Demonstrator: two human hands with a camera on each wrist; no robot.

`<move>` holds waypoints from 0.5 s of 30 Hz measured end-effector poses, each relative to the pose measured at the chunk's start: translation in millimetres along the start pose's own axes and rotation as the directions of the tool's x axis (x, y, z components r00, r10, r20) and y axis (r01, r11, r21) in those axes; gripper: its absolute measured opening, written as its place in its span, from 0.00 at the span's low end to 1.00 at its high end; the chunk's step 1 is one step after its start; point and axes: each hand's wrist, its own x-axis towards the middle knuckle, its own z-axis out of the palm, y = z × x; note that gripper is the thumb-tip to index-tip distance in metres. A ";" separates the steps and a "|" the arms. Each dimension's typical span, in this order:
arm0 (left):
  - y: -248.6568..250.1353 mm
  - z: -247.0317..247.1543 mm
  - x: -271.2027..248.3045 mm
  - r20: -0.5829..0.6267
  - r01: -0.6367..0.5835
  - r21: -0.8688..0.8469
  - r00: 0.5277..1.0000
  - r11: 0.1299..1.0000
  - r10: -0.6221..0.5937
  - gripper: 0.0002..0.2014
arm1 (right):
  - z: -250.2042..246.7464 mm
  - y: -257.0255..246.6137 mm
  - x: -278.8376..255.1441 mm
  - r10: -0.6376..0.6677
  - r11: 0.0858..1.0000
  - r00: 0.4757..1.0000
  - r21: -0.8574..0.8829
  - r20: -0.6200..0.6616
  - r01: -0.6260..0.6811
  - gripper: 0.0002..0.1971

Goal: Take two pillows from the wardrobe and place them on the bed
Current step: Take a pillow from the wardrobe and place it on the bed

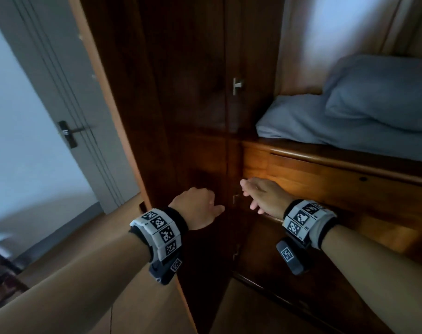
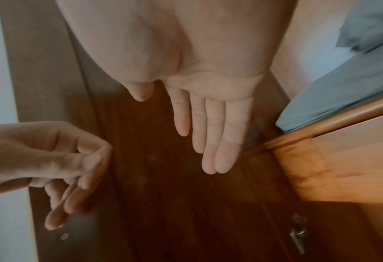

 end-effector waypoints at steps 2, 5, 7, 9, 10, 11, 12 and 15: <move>36.1 7.1 31.9 0.002 -0.067 -0.017 0.998 0.998 0.067 0.17 | -29.8 26.5 -8.8 0.048 0.998 0.997 -0.026 -0.064 -0.050 0.33; 97.9 17.4 90.6 0.024 -0.149 -0.050 0.988 0.988 0.150 0.15 | -79.5 70.9 -22.2 0.138 0.987 0.972 -0.057 -0.189 -0.151 0.33; 142.6 20.1 128.8 0.020 -0.215 -0.054 0.976 0.975 0.217 0.15 | -114.0 99.7 -32.2 0.212 0.969 0.943 -0.072 -0.258 -0.237 0.34; 185.9 20.2 168.1 0.002 -0.297 -0.038 0.955 0.954 0.297 0.16 | -149.5 128.5 -41.2 0.270 0.948 0.904 -0.075 -0.331 -0.311 0.33; 206.3 19.3 187.5 -0.007 -0.338 -0.029 0.941 0.941 0.338 0.16 | -167.2 142.4 -45.1 0.285 0.939 0.884 -0.076 -0.371 -0.335 0.32; 225.8 19.2 208.2 -0.021 -0.377 -0.018 0.926 0.926 0.376 0.16 | -184.5 155.3 -47.6 0.298 0.930 0.863 -0.081 -0.408 -0.359 0.30; 243.8 18.6 229.1 -0.039 -0.411 -0.011 0.911 0.912 0.410 0.17 | -201.0 168.2 -47.0 0.309 0.918 0.842 -0.092 -0.443 -0.385 0.28; 295.7 18.5 292.4 -0.080 -0.474 -0.018 0.879 0.881 0.471 0.16 | -251.2 204.0 -32.8 0.363 0.873 0.769 -0.098 -0.527 -0.479 0.26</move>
